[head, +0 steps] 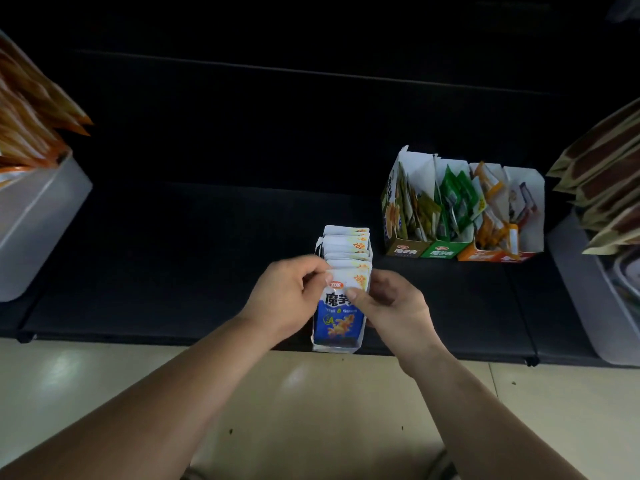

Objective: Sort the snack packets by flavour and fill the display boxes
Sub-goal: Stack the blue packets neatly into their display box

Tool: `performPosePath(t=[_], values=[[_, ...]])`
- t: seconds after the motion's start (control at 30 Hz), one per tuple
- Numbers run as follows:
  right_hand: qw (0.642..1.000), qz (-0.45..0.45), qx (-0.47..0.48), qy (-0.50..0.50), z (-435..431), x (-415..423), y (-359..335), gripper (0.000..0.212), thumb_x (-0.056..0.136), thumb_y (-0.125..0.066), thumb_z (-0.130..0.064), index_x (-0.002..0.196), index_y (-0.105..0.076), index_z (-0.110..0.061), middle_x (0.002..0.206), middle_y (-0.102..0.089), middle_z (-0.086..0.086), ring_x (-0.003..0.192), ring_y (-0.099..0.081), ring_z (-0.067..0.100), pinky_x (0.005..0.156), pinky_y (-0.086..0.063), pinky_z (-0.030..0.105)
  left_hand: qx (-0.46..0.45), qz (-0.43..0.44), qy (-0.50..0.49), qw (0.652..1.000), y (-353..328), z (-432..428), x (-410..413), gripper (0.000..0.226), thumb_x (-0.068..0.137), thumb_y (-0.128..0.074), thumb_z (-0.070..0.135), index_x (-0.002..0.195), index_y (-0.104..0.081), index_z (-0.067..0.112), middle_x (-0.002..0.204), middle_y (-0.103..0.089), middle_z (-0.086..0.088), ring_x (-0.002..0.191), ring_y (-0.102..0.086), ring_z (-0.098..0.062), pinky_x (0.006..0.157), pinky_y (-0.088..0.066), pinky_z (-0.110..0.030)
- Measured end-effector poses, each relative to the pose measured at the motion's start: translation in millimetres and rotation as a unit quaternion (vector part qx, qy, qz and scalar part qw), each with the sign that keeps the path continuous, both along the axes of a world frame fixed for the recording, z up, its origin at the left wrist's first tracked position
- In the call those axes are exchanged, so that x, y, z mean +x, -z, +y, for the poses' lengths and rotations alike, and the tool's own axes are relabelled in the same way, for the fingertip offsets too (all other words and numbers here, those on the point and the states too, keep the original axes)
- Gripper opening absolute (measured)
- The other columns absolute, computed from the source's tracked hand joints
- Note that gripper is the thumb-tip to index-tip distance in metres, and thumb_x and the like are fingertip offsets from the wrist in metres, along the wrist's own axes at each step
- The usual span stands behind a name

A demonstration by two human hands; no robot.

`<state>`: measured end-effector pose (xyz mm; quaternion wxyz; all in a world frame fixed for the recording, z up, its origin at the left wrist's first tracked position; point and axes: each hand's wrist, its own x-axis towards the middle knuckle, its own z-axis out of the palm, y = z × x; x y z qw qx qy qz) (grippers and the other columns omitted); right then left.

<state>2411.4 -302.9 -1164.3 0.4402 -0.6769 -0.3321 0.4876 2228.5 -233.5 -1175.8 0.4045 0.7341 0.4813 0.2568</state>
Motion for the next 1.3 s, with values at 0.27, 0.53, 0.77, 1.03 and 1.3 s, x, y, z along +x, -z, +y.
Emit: performPosePath(t=[0.27, 0.53, 0.77, 1.03, 1.3], values=[[0.998, -0.056, -0.019, -0.023, 5, 1, 3, 0.038, 0.089, -0.082, -0.024, 0.117, -0.058, -0.034, 0.101, -0.075, -0.011, 0.086, -0.074, -0.003, 0.066, -0.062, 0.023, -0.136, -0.120, -0.144, 0.973, -10, 6, 7, 0.021, 0.090, -0.078, 0.008, 0.100, -0.067, 0.023, 0.092, -0.073, 0.000, 0.078, -0.075, -0.016, 0.064, -0.063, -0.028], [0.995, -0.100, -0.020, -0.016, 5, -5, 8, 0.058, 0.084, -0.085, -0.018, 0.133, -0.057, -0.033, 0.105, -0.074, -0.014, 0.092, -0.073, 0.000, 0.082, -0.064, 0.034, -0.100, -0.084, -0.135, 0.982, -1, -7, 2, 0.031, 0.082, -0.083, 0.002, 0.092, -0.069, 0.028, 0.090, -0.071, 0.000, 0.080, -0.074, -0.022, 0.076, -0.063, -0.032], [0.995, -0.093, -0.036, -0.031, 4, -5, 7, 0.057, 0.081, -0.085, -0.013, 0.127, -0.060, -0.037, 0.105, -0.074, -0.016, 0.097, -0.071, 0.001, 0.083, -0.064, 0.033, -0.118, -0.098, -0.131, 0.979, -1, -12, 12, 0.041, 0.079, -0.084, -0.002, 0.097, -0.067, 0.030, 0.083, -0.070, 0.004, 0.066, -0.060, -0.002, 0.068, -0.054, -0.019], [0.986, -0.151, -0.067, 0.010, -10, -7, 11, 0.021, 0.091, -0.077, -0.039, 0.105, -0.067, -0.028, 0.093, -0.075, -0.009, 0.085, -0.074, 0.008, 0.072, -0.065, 0.044, -0.122, 0.037, -0.144, 0.981, 3, -29, 3, 0.033, 0.079, -0.085, 0.039, 0.100, -0.060, 0.034, 0.089, -0.070, 0.015, 0.073, -0.066, 0.001, 0.070, -0.057, -0.028], [0.973, -0.147, -0.180, -0.011, -18, -20, 5, 0.046, 0.097, -0.060, -0.056, 0.091, -0.065, -0.011, 0.080, -0.073, 0.007, 0.056, -0.074, 0.027, 0.060, -0.065, 0.050, -0.252, 0.007, -0.066, 0.965, 20, -48, -3, 0.048, 0.095, -0.064, 0.013, 0.130, -0.061, 0.044, 0.082, -0.076, 0.007, 0.070, -0.077, -0.016, 0.073, -0.065, -0.044]])
